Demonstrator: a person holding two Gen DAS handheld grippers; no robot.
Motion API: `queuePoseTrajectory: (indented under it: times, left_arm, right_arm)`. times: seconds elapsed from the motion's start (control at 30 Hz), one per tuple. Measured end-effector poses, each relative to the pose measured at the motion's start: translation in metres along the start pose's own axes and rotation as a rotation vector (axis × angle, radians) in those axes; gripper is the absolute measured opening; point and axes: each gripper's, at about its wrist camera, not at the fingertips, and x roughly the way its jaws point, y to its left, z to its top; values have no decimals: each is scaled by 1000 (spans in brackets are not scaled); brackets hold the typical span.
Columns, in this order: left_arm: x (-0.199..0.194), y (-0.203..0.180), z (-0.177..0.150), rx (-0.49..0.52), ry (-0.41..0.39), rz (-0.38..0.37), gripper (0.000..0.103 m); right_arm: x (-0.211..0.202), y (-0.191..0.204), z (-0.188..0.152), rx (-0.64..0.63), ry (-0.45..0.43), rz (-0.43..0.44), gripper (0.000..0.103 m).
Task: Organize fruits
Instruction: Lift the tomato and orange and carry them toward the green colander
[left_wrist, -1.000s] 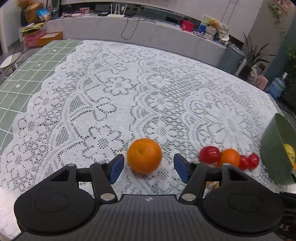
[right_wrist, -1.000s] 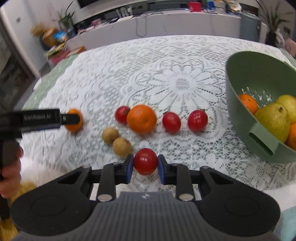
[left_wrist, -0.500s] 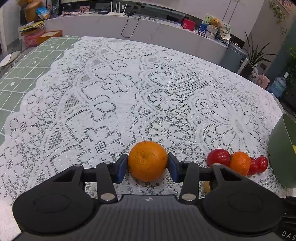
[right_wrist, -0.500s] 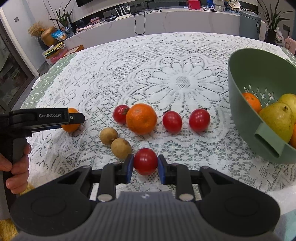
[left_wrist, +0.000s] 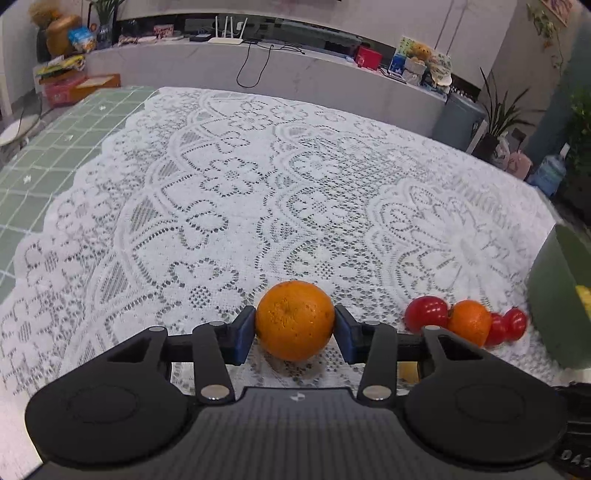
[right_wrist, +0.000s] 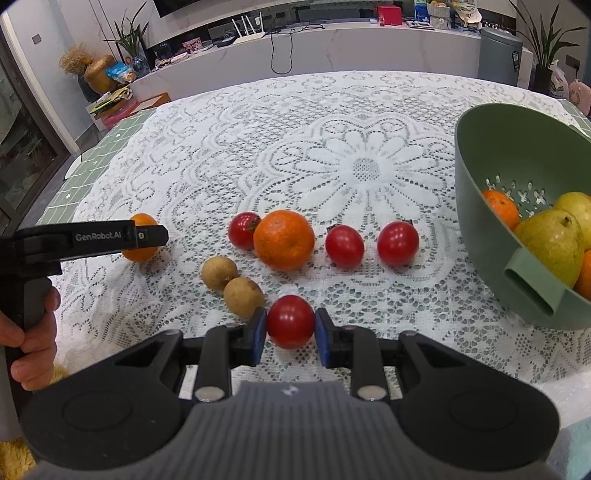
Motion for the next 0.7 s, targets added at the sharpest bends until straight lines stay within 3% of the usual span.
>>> queuePoseTrajectory:
  times: [0.33, 0.7]
  left_arm:
    - [-26, -2, -3, -66, 17, -47, 51]
    - [-66, -40, 0, -8, -1, -116, 51]
  right_arm:
    - [-13, 1, -3, -10, -41, 19, 24]
    - [-49, -8, -3, 8, -93, 31, 24]
